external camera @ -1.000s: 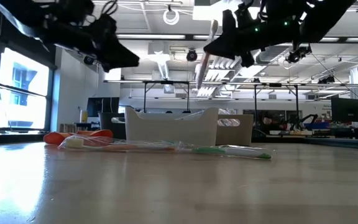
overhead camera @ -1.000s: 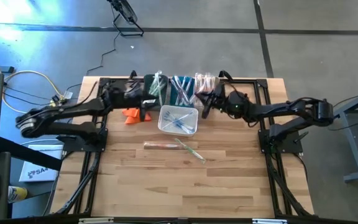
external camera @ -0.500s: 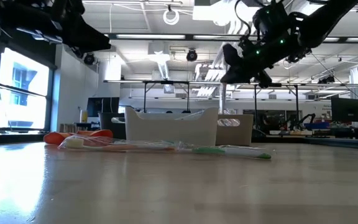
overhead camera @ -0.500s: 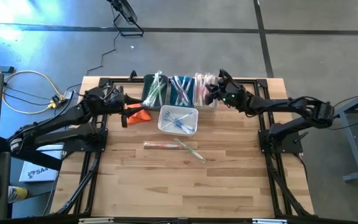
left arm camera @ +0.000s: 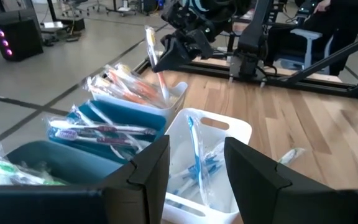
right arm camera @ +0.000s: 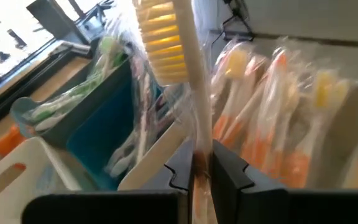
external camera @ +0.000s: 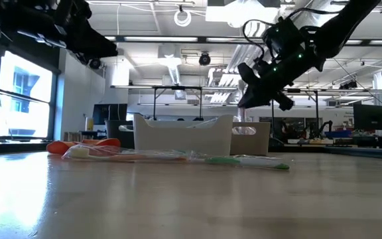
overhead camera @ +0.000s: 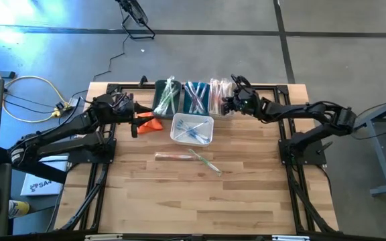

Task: Pick & Place Toothbrushes
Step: Put the orange toothbrush into the gray bin, then put the green toothbrush into the dark blue bin

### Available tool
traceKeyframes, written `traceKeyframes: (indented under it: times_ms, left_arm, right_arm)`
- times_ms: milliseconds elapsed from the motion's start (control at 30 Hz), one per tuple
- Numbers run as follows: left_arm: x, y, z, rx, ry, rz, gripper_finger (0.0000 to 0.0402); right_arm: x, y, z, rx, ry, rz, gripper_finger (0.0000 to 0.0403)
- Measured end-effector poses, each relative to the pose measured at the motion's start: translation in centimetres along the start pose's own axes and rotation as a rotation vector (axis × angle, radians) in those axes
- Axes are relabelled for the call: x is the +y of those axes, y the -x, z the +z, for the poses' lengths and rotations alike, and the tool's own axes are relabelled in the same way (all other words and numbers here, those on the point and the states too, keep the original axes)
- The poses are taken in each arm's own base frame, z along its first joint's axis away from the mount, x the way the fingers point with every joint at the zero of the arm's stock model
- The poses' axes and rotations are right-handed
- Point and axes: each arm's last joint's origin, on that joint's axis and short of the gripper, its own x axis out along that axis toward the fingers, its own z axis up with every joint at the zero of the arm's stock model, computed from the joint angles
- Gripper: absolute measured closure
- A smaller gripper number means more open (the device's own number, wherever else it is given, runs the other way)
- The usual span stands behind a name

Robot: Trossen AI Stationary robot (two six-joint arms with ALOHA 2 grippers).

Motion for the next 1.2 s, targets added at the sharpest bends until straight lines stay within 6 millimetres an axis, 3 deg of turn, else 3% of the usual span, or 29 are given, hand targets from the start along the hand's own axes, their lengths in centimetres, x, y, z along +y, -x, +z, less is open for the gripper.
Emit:
traceKeyframes:
  times_ms: [333, 700, 867, 1200]
  left_arm:
    - [0.1, -0.2, -0.1, 0.009, 0.024, 0.001, 0.0251]
    - [0.1, -0.2, -0.1, 0.01, 0.025, 0.002, 0.0251]
    - [0.1, -0.2, -0.1, 0.01, 0.025, 0.002, 0.0251]
    - [0.1, -0.2, -0.1, 0.01, 0.026, 0.002, 0.0251]
  right_arm:
    - [-0.4, -1.2, -1.0, 0.05, -0.022, -0.007, 0.0373]
    - [-0.4, -1.1, -0.8, 0.019, 0.004, -0.032, 0.0285]
    - [-0.1, -0.3, 0.1, -0.026, -0.002, -0.006, 0.0259]
    - [0.8, 3.0, 2.8, -0.157, 0.028, 0.083, 0.0265]
